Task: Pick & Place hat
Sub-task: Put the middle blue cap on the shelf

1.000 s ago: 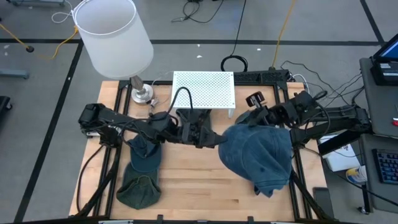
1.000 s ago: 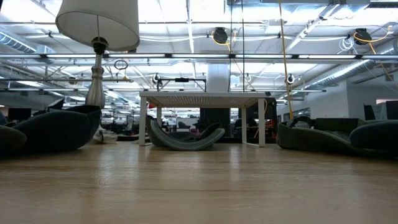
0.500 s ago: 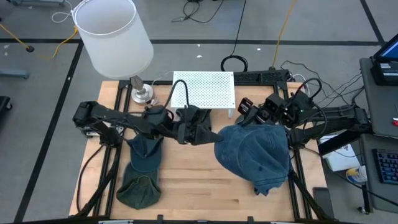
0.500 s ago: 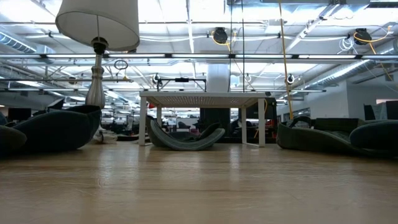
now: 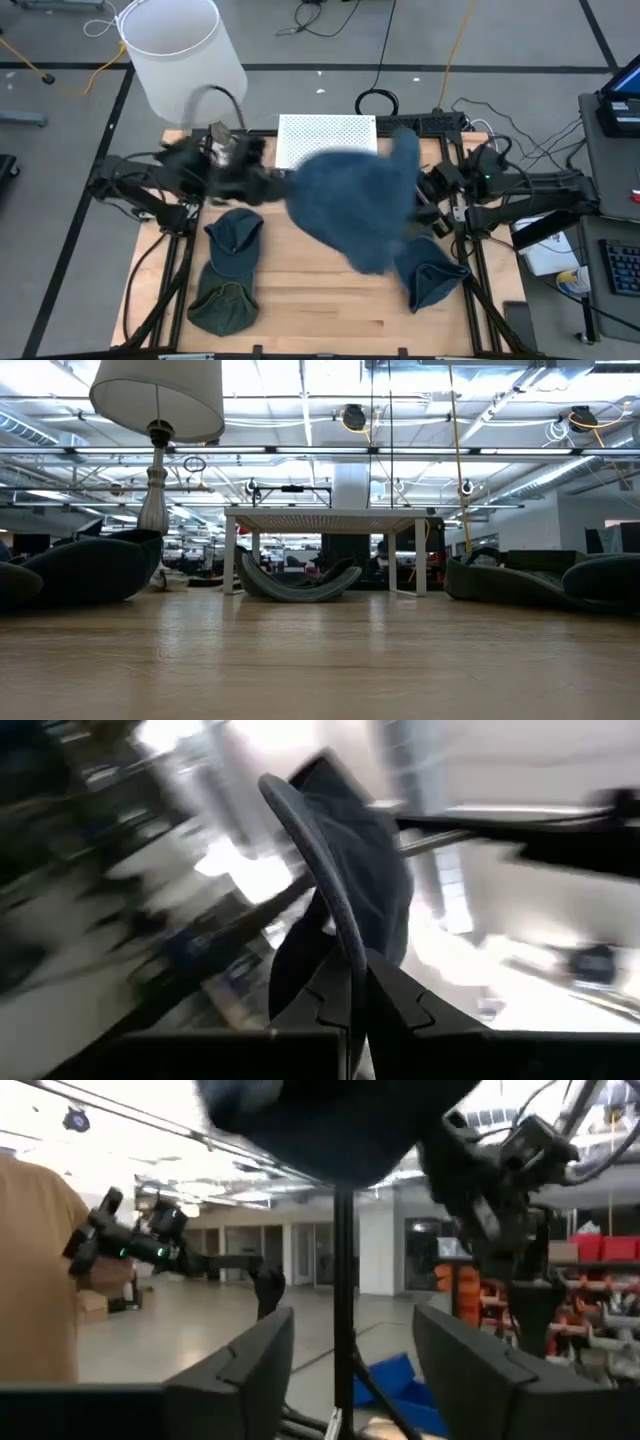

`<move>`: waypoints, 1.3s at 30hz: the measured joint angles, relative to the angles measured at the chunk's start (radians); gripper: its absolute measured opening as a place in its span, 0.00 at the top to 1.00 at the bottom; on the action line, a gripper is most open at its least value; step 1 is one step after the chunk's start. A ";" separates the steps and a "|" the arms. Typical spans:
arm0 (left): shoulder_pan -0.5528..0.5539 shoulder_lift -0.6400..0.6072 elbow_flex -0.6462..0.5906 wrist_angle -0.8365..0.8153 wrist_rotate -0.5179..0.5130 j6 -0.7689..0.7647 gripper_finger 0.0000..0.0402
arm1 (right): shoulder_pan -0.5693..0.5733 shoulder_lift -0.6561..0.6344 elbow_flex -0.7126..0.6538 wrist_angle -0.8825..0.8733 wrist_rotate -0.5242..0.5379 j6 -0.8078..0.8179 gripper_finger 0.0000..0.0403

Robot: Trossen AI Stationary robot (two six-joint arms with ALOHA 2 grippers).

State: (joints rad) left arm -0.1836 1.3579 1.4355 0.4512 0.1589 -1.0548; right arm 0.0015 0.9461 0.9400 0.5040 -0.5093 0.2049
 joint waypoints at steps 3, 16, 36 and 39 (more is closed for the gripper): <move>-0.002 -0.025 -0.010 -0.105 -0.029 0.015 0.98 | 0.002 -0.028 0.002 -0.056 0.025 -0.029 0.41; -0.019 -0.197 -0.007 -0.428 -0.200 0.229 0.98 | 0.035 -0.036 0.002 -0.071 0.093 0.609 0.32; -0.019 -0.179 -0.007 -0.480 -0.438 0.466 0.98 | 0.048 -0.009 0.002 -0.047 0.357 0.821 0.40; -0.019 -0.174 -0.005 -0.477 -0.449 0.459 0.98 | 0.048 0.002 0.002 -0.021 0.358 0.822 0.40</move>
State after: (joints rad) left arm -0.2024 1.1839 1.4307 -0.0262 -0.2906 -0.5961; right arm 0.0498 0.9484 0.9418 0.4826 -0.1515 1.0264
